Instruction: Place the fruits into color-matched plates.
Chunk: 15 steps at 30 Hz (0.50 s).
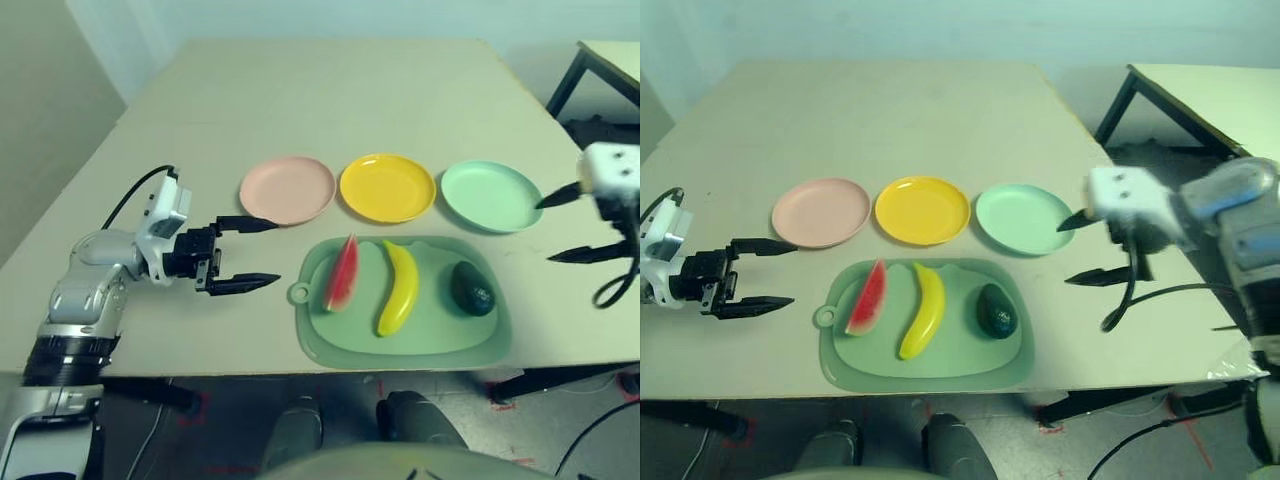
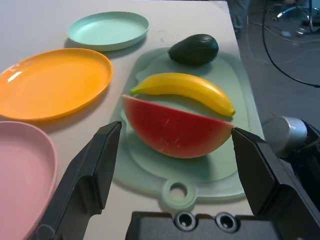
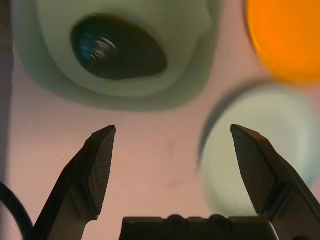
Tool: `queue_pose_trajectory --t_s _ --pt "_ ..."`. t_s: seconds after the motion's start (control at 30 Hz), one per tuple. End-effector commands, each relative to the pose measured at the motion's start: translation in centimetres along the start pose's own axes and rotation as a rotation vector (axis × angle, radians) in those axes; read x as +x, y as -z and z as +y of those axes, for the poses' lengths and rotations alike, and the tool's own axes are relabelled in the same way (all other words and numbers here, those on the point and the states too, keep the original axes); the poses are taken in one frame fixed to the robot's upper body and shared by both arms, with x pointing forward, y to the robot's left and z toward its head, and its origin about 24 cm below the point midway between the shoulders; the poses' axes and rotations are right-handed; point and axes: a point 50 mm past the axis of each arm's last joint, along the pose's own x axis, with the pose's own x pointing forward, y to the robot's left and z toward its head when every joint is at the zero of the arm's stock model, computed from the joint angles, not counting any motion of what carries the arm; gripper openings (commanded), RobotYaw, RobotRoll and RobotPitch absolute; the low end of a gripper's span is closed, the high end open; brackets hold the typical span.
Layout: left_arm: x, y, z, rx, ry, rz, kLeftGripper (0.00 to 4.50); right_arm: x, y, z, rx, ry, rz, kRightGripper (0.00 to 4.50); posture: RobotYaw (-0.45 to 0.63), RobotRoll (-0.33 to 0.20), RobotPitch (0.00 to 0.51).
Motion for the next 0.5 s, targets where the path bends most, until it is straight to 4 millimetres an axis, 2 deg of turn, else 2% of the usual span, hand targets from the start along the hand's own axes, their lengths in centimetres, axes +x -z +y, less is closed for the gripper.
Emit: queue_pose_trajectory --t_s 0.03,0.2,0.5 --pt "0.4 0.6 -0.1 -0.012 0.016 0.021 4.47 2.6 -2.6 -0.4 -0.213 -0.117 -0.033 4.50 -0.08 0.000 0.046" --pt "0.6 0.6 -0.2 -0.023 0.016 0.026 4.47 4.6 -3.2 0.4 -0.354 -0.248 -0.028 4.50 -0.05 0.000 0.052" --pt "0.4 0.4 -0.2 -0.011 0.003 0.030 4.47 6.4 -2.9 1.2 -0.491 -0.391 -0.001 4.50 -0.03 0.000 0.062"
